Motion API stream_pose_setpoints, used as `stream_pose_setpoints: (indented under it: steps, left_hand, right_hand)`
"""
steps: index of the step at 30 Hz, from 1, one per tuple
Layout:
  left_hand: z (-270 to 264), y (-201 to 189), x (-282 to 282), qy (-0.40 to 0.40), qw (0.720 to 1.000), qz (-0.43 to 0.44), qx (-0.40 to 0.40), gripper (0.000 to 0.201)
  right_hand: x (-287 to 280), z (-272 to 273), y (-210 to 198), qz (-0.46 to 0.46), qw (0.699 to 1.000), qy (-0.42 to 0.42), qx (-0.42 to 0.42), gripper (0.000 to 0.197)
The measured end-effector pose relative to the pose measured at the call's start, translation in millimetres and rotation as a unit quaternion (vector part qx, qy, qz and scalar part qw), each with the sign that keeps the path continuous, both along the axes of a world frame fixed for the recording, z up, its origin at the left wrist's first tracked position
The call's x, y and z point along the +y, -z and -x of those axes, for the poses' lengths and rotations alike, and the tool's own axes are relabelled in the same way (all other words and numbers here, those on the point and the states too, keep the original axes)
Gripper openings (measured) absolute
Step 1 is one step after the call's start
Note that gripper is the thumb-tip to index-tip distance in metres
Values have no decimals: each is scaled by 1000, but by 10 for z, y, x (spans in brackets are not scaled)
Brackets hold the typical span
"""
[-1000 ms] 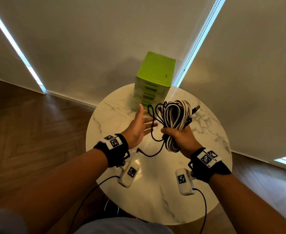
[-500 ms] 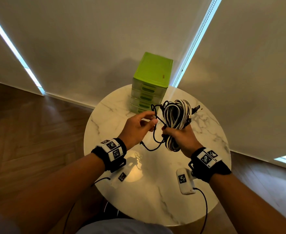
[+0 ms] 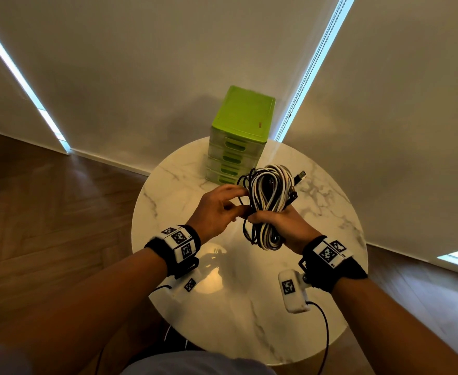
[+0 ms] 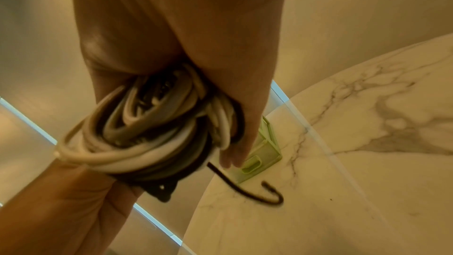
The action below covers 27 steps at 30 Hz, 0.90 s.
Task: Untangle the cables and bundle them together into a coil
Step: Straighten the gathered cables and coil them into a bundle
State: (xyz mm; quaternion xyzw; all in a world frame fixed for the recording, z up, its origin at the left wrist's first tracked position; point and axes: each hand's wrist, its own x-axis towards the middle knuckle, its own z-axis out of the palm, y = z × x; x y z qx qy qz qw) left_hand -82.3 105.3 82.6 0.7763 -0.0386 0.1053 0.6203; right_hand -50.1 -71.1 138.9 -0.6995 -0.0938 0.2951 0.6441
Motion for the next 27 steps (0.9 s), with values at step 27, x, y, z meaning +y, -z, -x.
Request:
stream_pose_setpoints:
  steps: [27]
  left_hand:
    - [84,125,-124,75,918,211,327,53]
  right_hand:
    - [-96,28,-69,-8,997,80,-20,22]
